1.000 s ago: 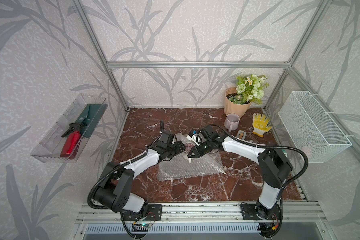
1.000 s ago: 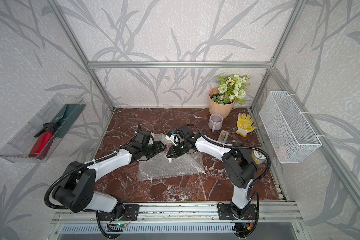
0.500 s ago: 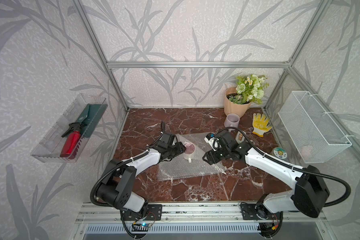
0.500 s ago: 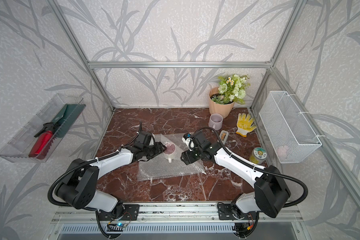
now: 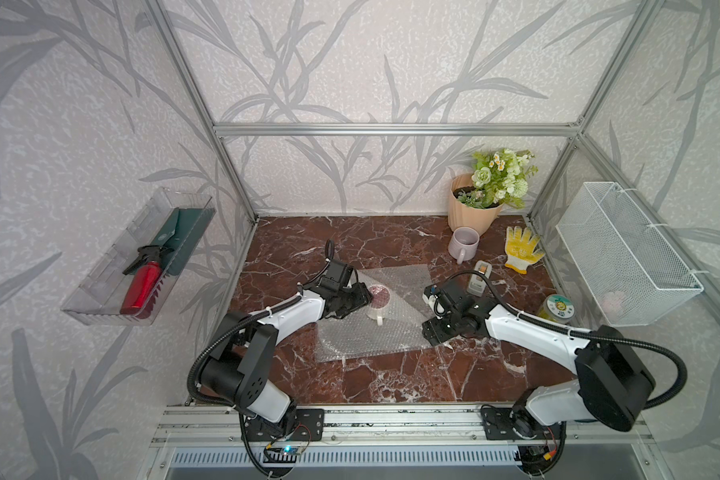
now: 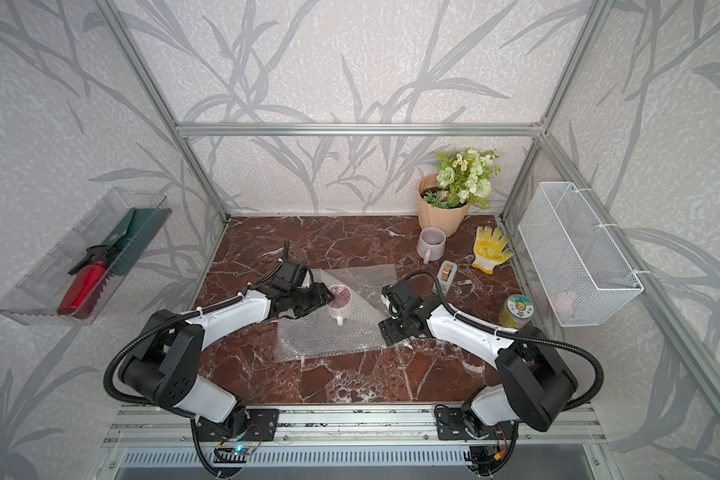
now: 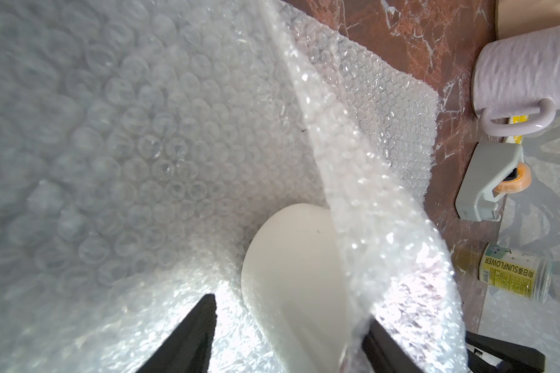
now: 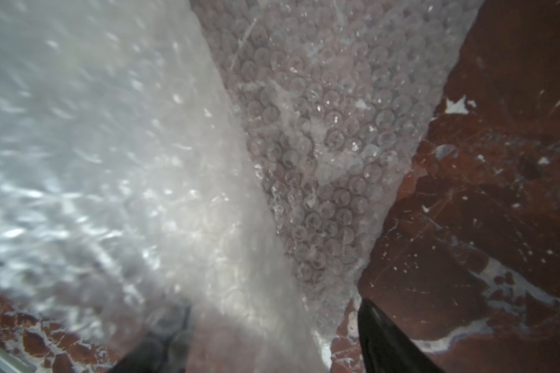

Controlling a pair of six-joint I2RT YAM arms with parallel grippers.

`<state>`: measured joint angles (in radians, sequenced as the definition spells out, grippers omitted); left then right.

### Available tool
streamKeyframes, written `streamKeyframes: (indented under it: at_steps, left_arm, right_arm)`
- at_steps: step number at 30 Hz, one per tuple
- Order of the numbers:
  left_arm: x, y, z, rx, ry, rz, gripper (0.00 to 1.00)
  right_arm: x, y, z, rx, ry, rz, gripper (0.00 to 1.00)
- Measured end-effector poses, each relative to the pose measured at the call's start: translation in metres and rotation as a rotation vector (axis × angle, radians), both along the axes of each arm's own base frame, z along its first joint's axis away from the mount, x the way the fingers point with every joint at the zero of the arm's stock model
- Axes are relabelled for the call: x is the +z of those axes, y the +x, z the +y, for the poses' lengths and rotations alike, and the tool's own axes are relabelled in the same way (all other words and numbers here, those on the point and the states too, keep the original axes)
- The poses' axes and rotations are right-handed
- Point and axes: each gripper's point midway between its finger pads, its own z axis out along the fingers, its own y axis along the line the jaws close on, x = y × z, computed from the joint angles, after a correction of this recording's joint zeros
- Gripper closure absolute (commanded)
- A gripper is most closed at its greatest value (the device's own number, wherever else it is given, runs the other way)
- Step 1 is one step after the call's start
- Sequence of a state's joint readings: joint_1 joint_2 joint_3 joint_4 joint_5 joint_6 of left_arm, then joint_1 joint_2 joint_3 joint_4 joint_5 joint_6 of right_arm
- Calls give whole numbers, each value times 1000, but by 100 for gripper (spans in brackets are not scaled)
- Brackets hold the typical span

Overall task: Wrap mugs in bubble wrap
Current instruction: Wrap the mug in bubble wrap.

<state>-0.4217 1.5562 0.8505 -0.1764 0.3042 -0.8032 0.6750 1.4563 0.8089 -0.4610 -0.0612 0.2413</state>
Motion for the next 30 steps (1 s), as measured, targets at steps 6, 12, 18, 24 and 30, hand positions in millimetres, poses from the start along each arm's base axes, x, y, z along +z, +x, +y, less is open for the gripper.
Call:
streamKeyframes:
  at_steps: [6, 12, 18, 24, 30]
  left_arm:
    - [-2, -2, 1, 1, 5, 11, 35]
    - [-3, -2, 0, -1, 6, 15, 35]
    - [-5, -2, -3, -9, 9, 22, 35]
    - [-7, -3, -4, -14, 13, 26, 38]
    - [-6, -3, -5, -22, 14, 23, 40]
  right_arm:
    - [-14, -6, -7, -20, -29, 32, 58]
    - [-9, -14, -12, -33, -25, 45, 93]
    - [26, -19, 9, -11, 121, 49, 99]
    - [70, -12, 50, 16, 343, 58, 98]
    - [101, 8, 86, 13, 527, 40, 94]
